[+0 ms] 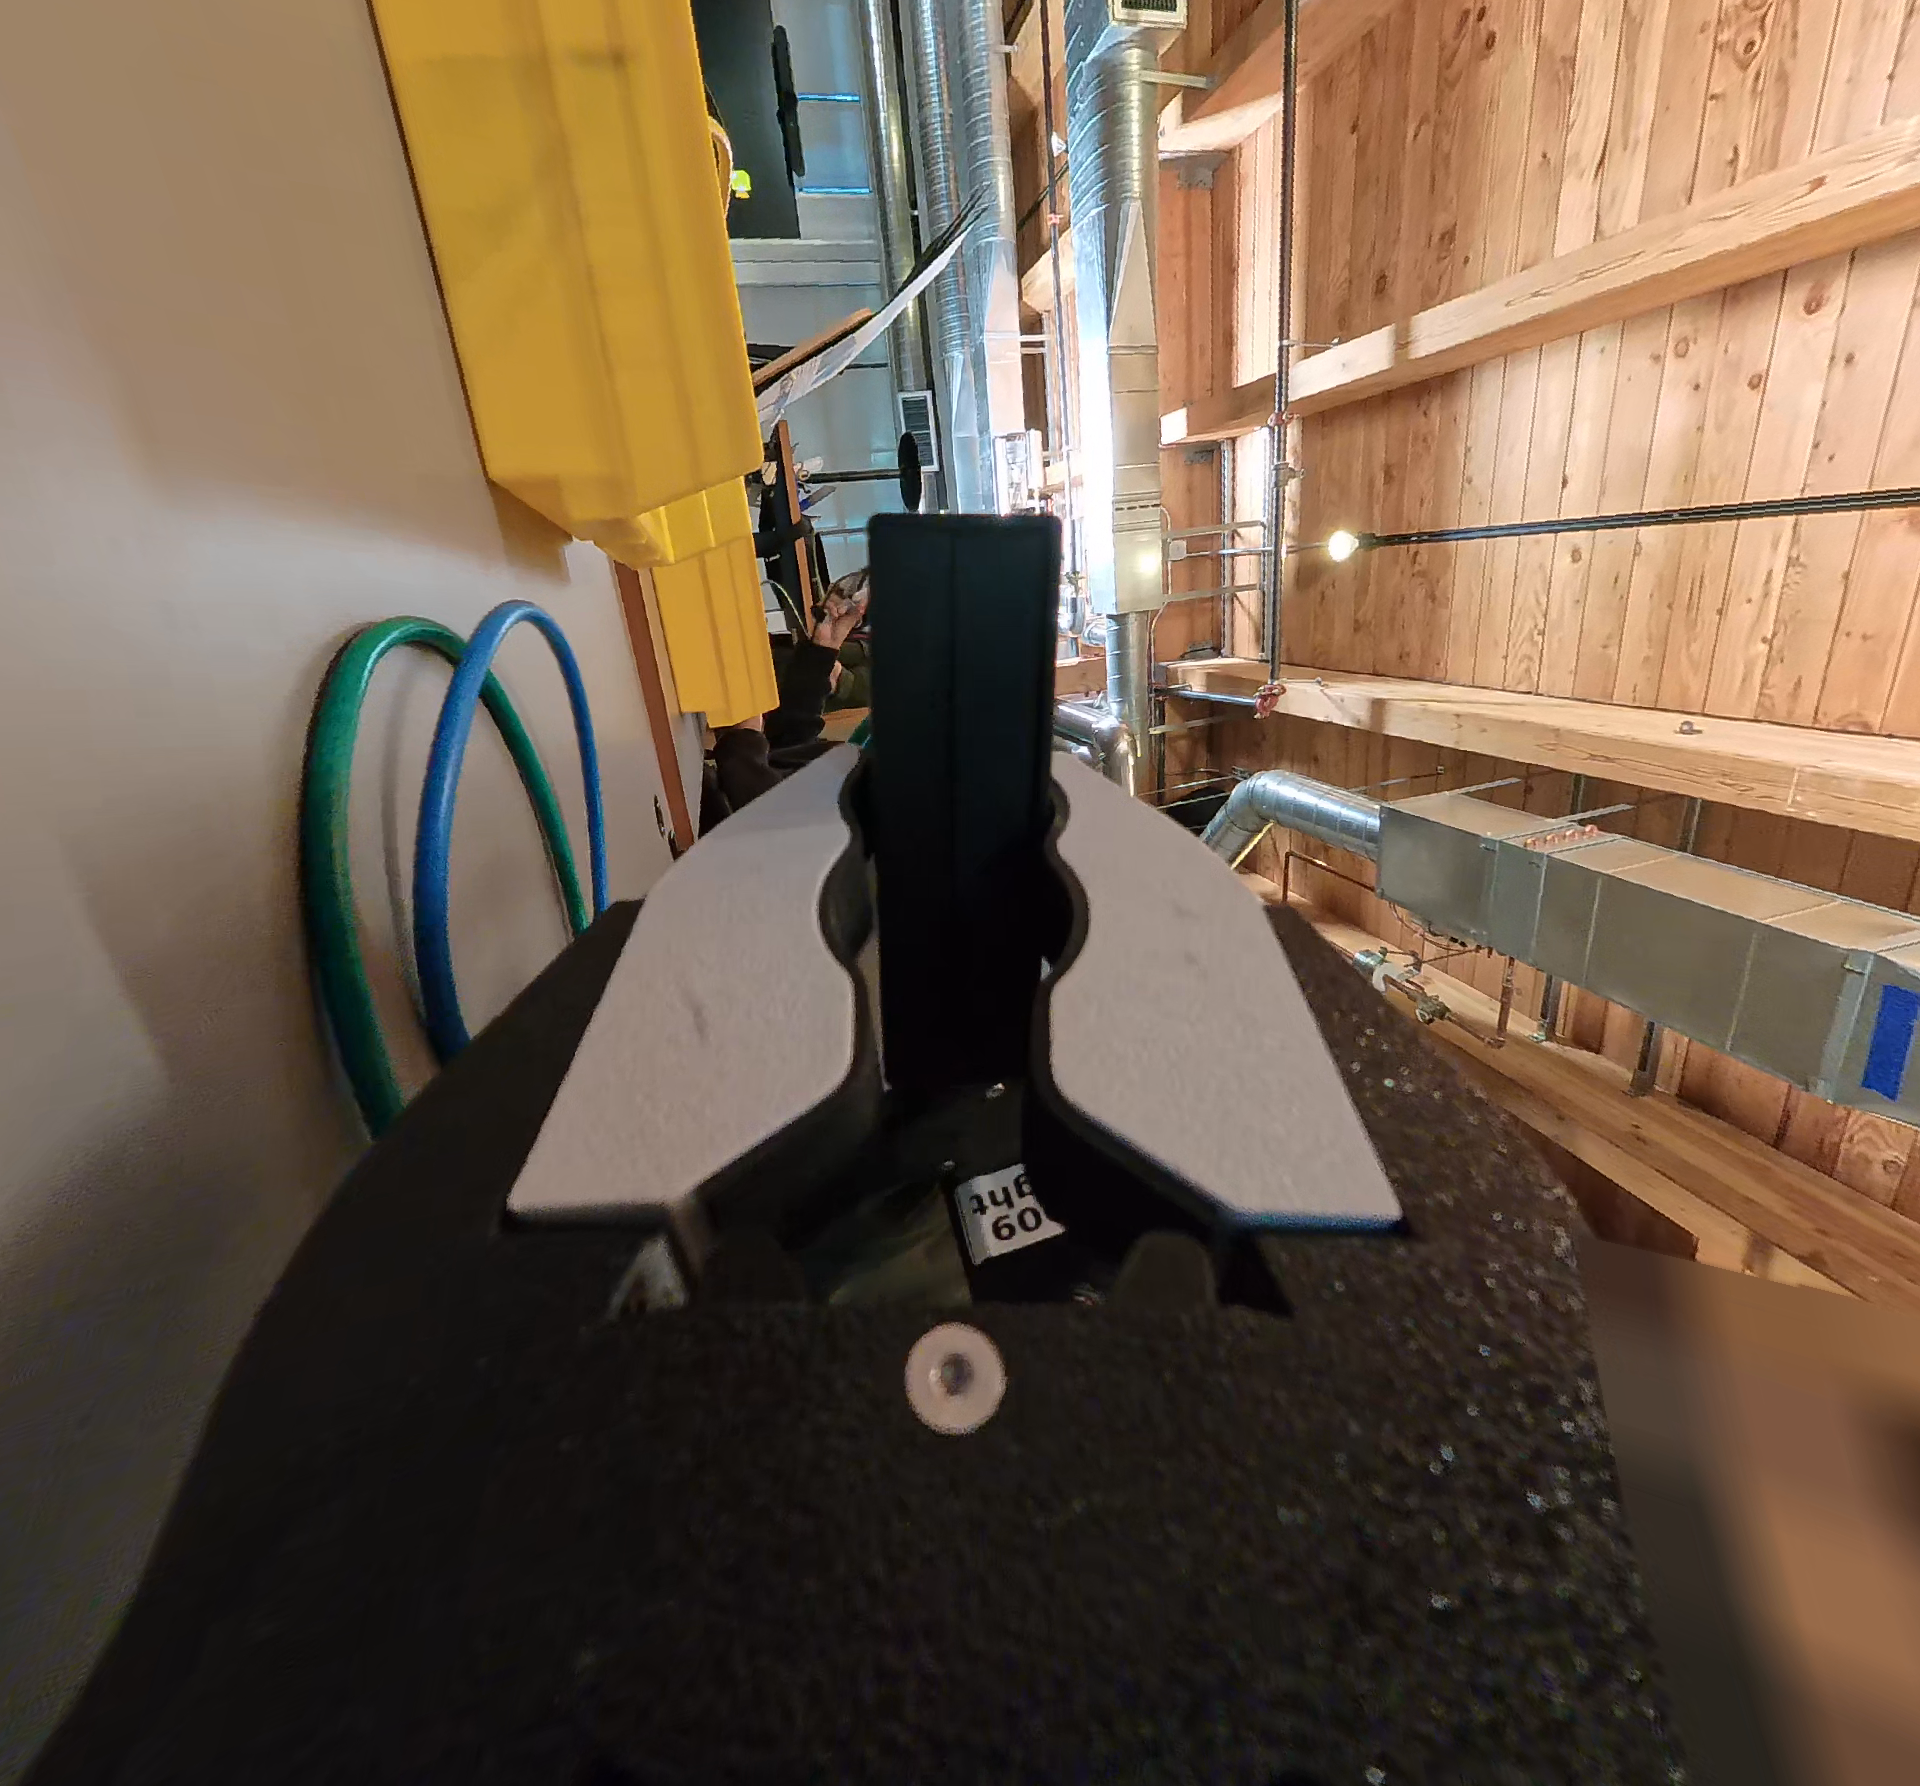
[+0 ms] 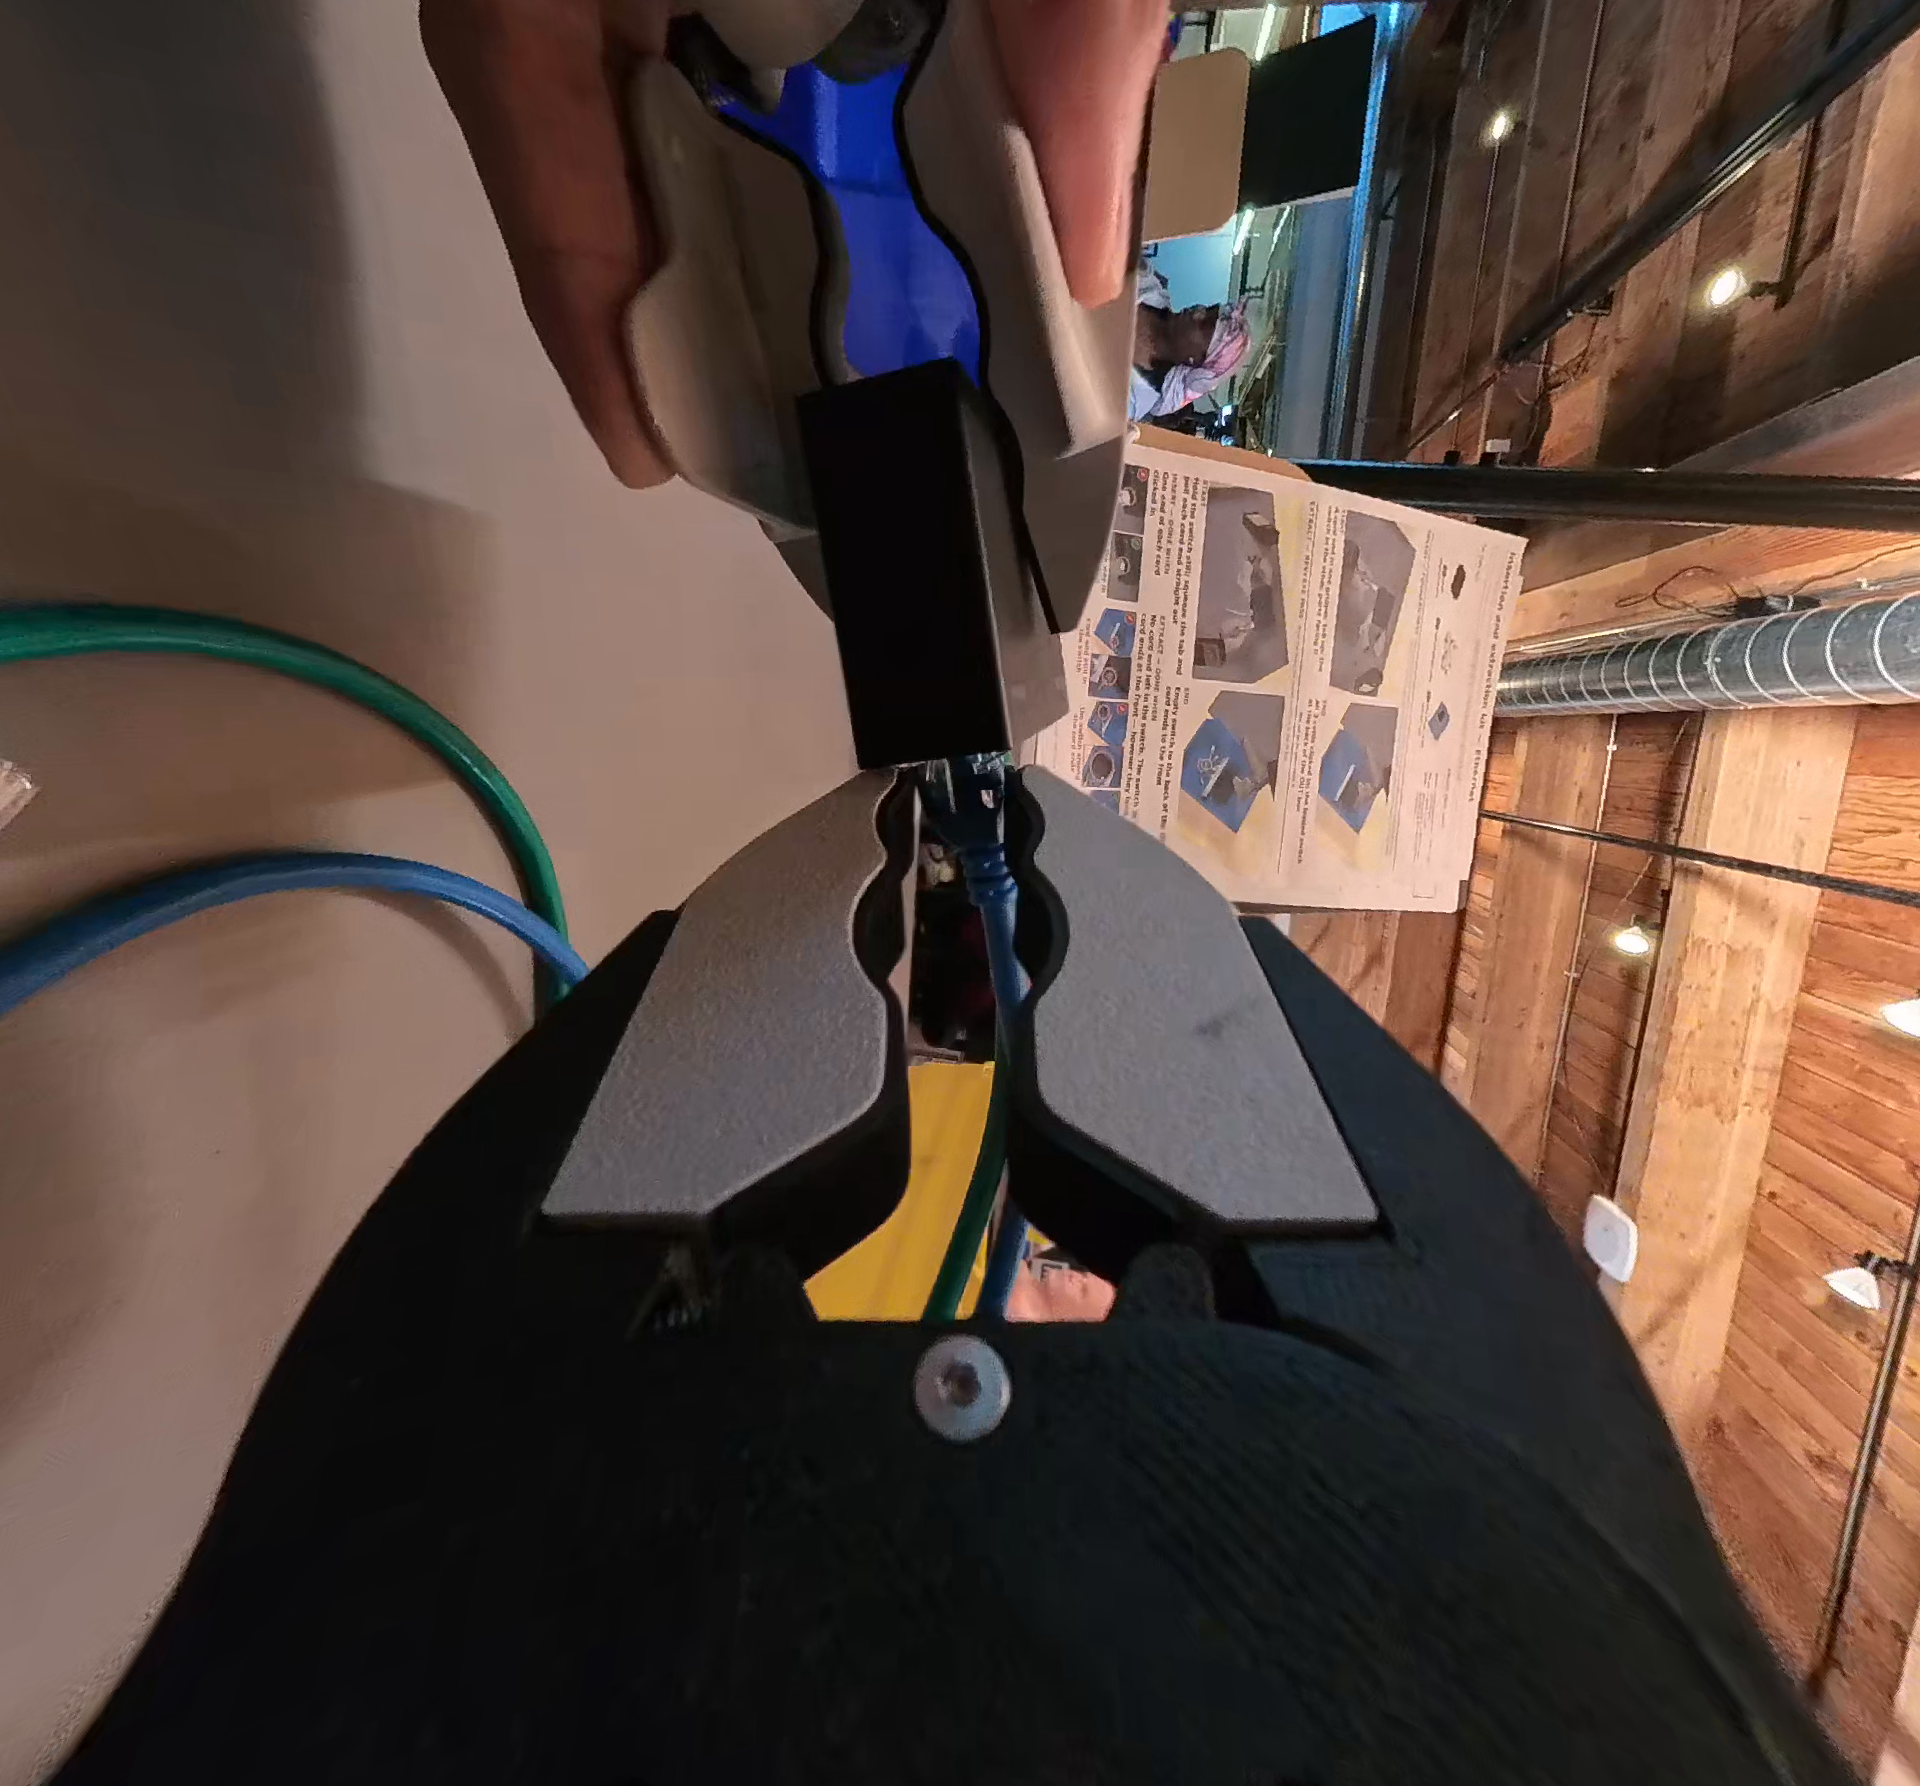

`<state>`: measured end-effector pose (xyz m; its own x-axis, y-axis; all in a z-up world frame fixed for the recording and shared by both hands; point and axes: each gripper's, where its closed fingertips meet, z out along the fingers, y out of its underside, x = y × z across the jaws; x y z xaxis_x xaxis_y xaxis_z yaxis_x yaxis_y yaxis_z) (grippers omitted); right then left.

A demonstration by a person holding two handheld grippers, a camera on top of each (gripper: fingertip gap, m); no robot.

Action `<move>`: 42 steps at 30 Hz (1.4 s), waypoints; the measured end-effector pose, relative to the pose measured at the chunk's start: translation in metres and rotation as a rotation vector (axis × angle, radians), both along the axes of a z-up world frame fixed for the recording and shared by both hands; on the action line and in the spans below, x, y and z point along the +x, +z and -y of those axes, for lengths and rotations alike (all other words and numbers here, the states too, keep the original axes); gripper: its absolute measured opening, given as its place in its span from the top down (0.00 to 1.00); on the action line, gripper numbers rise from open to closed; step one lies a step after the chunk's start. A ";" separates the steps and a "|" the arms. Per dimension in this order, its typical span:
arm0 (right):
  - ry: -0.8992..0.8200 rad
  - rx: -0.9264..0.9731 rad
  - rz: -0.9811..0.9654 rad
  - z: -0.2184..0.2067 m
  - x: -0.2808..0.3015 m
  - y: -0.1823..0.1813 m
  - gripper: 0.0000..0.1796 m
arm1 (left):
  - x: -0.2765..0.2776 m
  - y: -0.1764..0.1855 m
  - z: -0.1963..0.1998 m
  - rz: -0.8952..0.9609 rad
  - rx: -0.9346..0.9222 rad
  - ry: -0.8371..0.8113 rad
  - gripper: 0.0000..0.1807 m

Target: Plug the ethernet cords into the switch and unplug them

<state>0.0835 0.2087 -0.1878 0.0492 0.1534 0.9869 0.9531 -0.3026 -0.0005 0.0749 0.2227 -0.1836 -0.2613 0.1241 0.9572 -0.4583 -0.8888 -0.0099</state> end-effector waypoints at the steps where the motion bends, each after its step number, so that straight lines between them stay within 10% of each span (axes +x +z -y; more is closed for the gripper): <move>1: 0.000 -0.009 0.007 0.000 0.000 -0.001 0.92 | 0.000 0.000 0.000 -0.003 0.004 0.001 0.85; 42: 0.228 -0.363 0.461 -0.016 0.004 -0.002 0.93 | 0.000 -0.006 -0.017 -0.016 -0.200 0.034 0.85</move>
<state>0.0870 0.2248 -0.1898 -0.4425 0.4387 0.7821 0.8715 0.0047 0.4904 0.0752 0.2392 -0.1892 -0.2533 0.3035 0.9185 -0.4265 -0.8873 0.1756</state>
